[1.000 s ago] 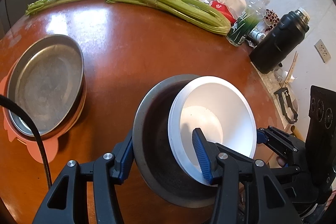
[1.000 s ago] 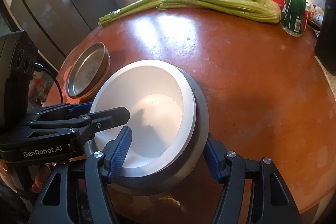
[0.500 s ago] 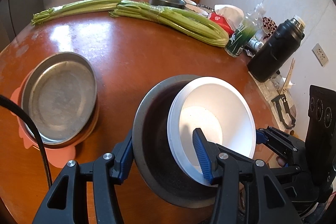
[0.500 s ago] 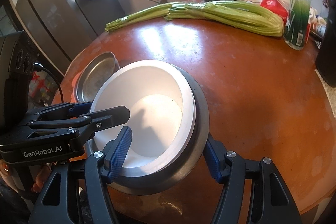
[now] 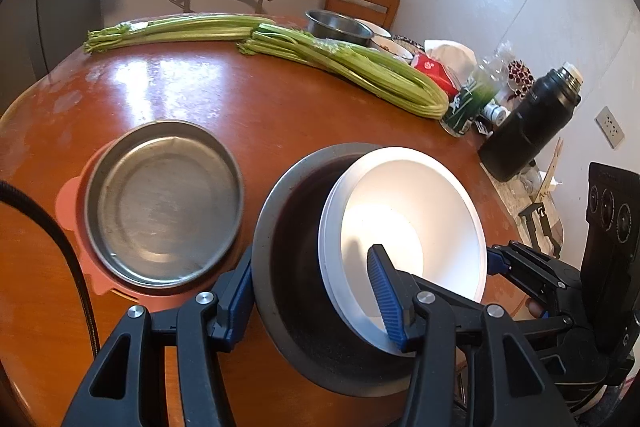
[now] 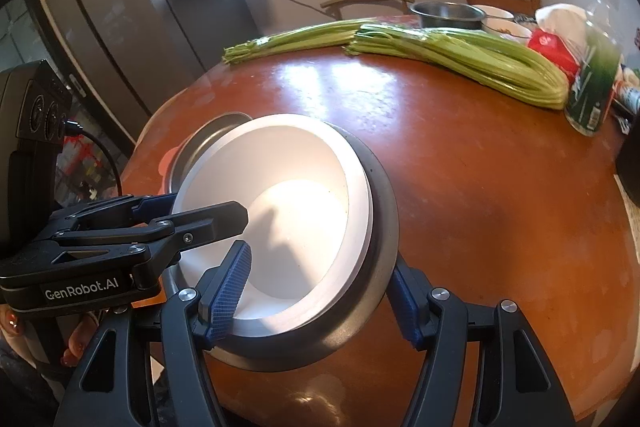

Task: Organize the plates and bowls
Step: 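Lift the steel bowl stack off the table with the left tool, then carry the bowl stack over the steel pan on the pink plate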

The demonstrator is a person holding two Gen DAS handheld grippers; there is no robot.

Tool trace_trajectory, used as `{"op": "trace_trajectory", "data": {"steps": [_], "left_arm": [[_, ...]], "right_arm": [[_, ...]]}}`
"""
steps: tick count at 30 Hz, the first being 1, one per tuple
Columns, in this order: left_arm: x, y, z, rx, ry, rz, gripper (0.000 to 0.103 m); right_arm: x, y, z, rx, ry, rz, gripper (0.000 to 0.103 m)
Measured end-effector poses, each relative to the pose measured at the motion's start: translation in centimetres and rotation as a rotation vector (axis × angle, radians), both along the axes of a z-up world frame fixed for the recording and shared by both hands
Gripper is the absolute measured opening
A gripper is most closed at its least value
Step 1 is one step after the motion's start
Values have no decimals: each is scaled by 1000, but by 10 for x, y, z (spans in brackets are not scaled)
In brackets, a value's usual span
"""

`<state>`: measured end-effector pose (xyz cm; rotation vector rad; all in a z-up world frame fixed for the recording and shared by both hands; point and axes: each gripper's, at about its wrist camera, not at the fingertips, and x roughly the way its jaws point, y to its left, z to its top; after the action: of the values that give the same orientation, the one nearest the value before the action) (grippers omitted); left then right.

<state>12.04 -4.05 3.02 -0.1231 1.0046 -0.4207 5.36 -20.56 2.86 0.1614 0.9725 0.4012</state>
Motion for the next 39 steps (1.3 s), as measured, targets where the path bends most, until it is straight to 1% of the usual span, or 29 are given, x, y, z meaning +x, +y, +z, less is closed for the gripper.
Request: {"op": "trace_trajectory", "data": {"steps": [20,32,39], "left_arm": [[14,69,13,-30,-33,86,53],[24,100,18,-31,-48,133,53],[35,113,13,-22,-48,166,54]], "right_arm": [[31,69,16,-27,-33,88,68],[53,101,22,-41,-43,142,68],[67,121,20,-60,-43,178,68]]}}
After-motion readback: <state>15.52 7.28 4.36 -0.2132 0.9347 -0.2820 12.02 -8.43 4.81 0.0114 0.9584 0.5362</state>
